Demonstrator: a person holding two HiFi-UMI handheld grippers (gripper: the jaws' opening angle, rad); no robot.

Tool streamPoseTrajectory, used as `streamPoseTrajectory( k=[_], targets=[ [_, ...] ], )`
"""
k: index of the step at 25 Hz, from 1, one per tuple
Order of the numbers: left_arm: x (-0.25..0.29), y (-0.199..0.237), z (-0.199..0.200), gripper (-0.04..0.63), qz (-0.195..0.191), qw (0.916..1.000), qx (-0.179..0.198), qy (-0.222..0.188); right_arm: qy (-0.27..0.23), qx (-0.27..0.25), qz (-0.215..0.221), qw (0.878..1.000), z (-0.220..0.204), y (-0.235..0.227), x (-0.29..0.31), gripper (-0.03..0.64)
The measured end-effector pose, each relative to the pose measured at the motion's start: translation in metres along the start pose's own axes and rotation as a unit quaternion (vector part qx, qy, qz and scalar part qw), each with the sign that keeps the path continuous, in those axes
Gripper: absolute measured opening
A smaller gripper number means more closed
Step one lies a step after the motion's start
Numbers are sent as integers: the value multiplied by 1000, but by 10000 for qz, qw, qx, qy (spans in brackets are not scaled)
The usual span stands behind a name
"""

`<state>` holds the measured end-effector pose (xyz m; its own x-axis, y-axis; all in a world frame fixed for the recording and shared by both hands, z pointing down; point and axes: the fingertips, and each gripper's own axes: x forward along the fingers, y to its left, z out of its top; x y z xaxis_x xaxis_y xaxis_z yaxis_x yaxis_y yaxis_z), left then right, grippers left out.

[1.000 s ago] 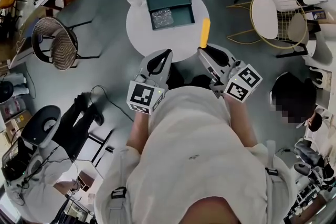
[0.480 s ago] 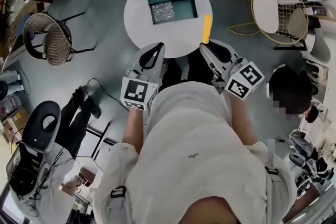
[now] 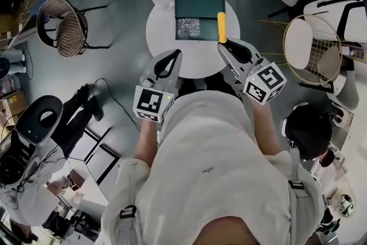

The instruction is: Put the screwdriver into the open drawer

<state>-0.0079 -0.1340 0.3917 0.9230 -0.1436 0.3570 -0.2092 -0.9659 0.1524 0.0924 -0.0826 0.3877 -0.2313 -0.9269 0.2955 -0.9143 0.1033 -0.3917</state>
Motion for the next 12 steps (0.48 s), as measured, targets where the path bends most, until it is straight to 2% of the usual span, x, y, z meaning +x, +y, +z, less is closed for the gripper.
streamPoseTrajectory(
  k=[6, 12],
  targets=[
    [19, -1, 8, 11, 554, 9981, -266, -74, 408, -173, 531, 9976, -5, -31, 26, 64],
    [37, -6, -5, 11, 1005, 9933, -541, 160, 1000, -199, 934, 9904, -43, -65, 52, 64]
  ],
)
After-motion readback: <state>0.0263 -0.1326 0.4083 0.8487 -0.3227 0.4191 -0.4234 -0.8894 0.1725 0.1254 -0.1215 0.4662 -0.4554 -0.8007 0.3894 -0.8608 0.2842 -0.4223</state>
